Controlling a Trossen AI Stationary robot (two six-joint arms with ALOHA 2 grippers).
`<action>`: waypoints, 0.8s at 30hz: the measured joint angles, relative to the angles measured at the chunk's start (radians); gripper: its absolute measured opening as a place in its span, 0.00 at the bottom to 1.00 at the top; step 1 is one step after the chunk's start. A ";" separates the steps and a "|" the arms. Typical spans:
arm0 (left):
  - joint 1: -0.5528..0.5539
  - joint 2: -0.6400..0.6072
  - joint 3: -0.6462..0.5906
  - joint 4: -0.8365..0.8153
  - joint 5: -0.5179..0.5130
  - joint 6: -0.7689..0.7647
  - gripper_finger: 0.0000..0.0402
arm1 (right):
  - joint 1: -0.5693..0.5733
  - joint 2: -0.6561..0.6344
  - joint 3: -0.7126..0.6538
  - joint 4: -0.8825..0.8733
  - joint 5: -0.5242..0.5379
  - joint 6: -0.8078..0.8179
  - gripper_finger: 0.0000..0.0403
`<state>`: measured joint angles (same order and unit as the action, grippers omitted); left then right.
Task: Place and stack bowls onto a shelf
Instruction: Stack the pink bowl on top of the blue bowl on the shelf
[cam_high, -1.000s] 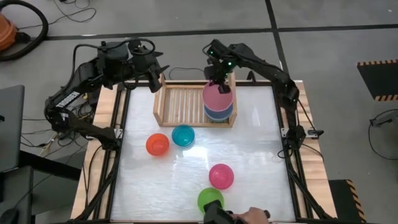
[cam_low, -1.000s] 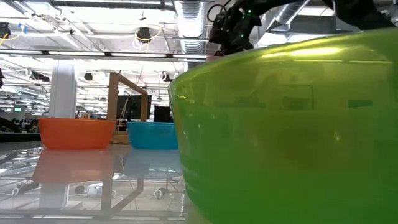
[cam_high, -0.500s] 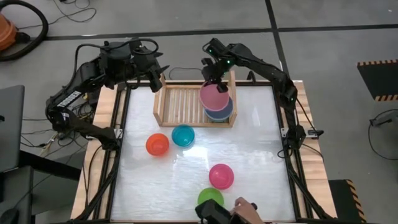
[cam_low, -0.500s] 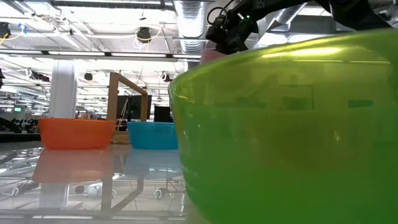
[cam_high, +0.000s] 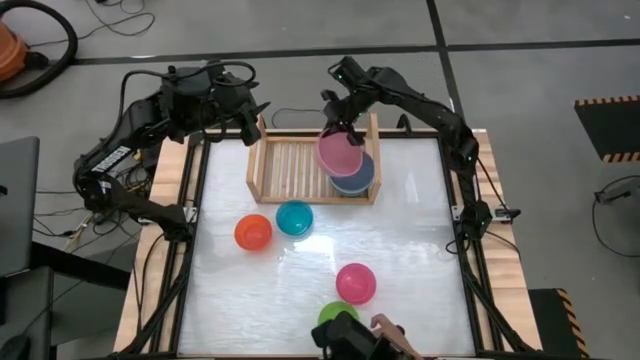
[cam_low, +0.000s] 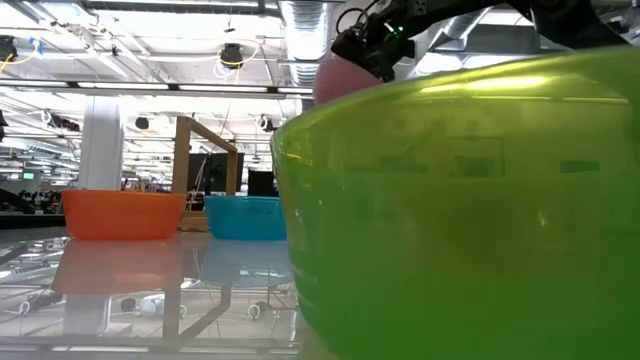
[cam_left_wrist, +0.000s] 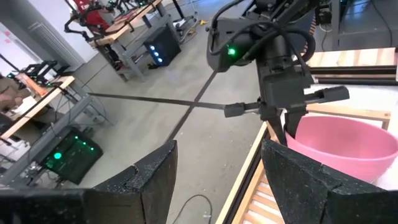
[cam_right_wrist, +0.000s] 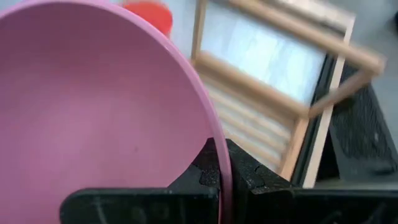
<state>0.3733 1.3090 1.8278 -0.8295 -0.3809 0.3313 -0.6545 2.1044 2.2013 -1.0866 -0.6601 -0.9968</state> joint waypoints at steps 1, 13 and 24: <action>0.000 0.000 0.000 0.000 0.000 0.000 0.55 | -0.003 0.000 0.000 0.015 -0.025 0.013 0.06; 0.047 0.000 0.000 -0.027 -0.001 -0.018 0.55 | -0.028 0.027 -0.021 0.004 -0.099 0.046 0.06; 0.095 0.000 0.000 -0.027 -0.001 -0.029 0.55 | -0.031 0.037 -0.025 0.075 -0.103 0.069 0.06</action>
<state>0.4686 1.3090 1.8278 -0.8566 -0.3817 0.3019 -0.6853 2.1412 2.1760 -1.0120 -0.7634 -0.9275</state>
